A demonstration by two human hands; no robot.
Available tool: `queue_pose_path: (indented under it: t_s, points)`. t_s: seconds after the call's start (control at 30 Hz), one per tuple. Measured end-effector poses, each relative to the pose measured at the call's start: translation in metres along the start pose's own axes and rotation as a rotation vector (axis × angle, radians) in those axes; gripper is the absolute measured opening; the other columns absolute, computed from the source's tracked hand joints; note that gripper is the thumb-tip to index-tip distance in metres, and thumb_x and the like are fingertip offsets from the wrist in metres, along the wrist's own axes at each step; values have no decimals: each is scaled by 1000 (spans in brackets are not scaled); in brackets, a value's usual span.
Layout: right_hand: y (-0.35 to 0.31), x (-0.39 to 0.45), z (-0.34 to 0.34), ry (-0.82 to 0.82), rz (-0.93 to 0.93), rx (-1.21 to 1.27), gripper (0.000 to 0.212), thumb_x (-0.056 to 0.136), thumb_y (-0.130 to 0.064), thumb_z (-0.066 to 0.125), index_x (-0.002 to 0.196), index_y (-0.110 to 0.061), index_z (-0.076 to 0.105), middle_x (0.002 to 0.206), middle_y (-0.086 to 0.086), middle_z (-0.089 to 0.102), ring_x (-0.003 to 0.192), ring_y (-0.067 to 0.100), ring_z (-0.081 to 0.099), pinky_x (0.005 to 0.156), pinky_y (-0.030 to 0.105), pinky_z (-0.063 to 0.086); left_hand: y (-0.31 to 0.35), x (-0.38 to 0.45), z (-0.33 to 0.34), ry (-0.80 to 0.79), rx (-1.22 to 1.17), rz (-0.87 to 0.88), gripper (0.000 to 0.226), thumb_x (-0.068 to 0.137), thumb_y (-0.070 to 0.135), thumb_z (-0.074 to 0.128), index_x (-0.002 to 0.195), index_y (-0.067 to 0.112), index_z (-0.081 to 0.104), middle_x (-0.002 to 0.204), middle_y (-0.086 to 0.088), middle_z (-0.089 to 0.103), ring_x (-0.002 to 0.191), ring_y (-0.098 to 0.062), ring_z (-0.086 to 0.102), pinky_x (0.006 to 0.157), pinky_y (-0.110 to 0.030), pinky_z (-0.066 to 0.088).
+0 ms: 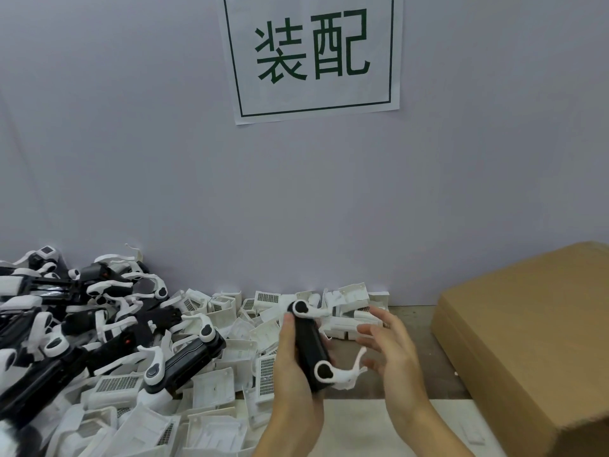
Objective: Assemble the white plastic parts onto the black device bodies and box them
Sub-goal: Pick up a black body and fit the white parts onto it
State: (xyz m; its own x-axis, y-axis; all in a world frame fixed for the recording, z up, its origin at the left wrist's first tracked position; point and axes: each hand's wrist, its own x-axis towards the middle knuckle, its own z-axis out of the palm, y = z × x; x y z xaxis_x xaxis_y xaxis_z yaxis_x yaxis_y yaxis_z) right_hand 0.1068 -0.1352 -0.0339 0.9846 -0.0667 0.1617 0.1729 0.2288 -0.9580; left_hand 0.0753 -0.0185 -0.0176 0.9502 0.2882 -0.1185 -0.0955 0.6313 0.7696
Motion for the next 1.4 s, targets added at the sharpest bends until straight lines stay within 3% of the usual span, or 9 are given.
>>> queue_pose_path:
  t_s: [0.1, 0.27, 0.4, 0.53, 0.7, 0.9, 1.07, 1.27, 1.4]
  points:
    - [3, 6, -2, 62, 53, -26, 24, 104, -17, 46, 104, -28, 68, 96, 4, 70, 93, 21, 64, 75, 35, 45, -2, -2, 5, 22, 59, 0, 13, 89, 22, 70, 89, 10, 66, 60, 0, 63, 49, -14, 62, 45, -25, 50]
    - [8, 11, -2, 26, 169, -85, 24, 104, -24, 45, 101, -23, 69, 91, 8, 70, 82, 22, 64, 68, 33, 44, 1, 4, 2, 80, -6, 10, 32, 87, 30, 66, 101, 3, 56, 76, -14, 55, 62, -23, 56, 57, -29, 48]
    - [8, 9, -1, -64, 240, -85, 22, 98, -5, 47, 100, -8, 69, 66, 8, 67, 59, 22, 61, 56, 28, 43, 0, 6, 0, 85, -29, 31, 48, 88, 39, 64, 119, 2, 60, 84, -11, 66, 68, -22, 64, 65, -32, 48]
    - [2, -2, 2, -359, 356, -191, 27, 84, 6, 49, 97, -6, 69, 77, 20, 74, 57, 27, 67, 53, 26, 49, -1, 6, -2, 21, 15, 2, 60, 89, 47, 57, 123, -3, 63, 113, -26, 70, 92, -36, 68, 71, -42, 53]
    - [0, -8, 4, -551, 340, -120, 54, 61, -15, 65, 115, -17, 65, 90, 18, 74, 74, 28, 69, 66, 29, 51, -3, 5, -1, 75, 40, 103, 28, 104, 28, 48, 122, 8, 57, 102, -13, 77, 90, -34, 69, 69, -37, 56]
    - [-1, -10, 6, -536, 310, -116, 46, 77, -28, 63, 123, -26, 61, 87, 14, 72, 69, 27, 66, 65, 31, 49, -7, 1, -1, 7, 258, 115, 20, 103, 23, 52, 113, 10, 63, 97, -21, 71, 80, -33, 67, 60, -34, 50]
    - [2, -12, 7, -558, 329, -82, 30, 99, -4, 52, 124, -20, 59, 75, 8, 68, 63, 24, 61, 64, 32, 49, -6, 1, -3, 23, 232, 108, 22, 104, 20, 49, 112, 9, 66, 103, -21, 74, 76, -32, 70, 60, -34, 54]
    - [4, -10, 6, -548, 350, -49, 35, 96, 4, 52, 121, -18, 63, 71, 4, 66, 62, 20, 57, 60, 32, 49, -6, 3, -6, 35, 254, 108, 24, 104, 21, 49, 114, 7, 65, 108, -24, 72, 80, -35, 67, 63, -37, 50]
    - [5, -10, 7, -563, 364, -54, 44, 80, -7, 63, 122, -20, 62, 78, 8, 67, 64, 21, 61, 59, 33, 48, -7, 8, -7, 47, 265, 113, 25, 104, 20, 49, 113, 5, 66, 108, -27, 71, 83, -37, 66, 73, -44, 50]
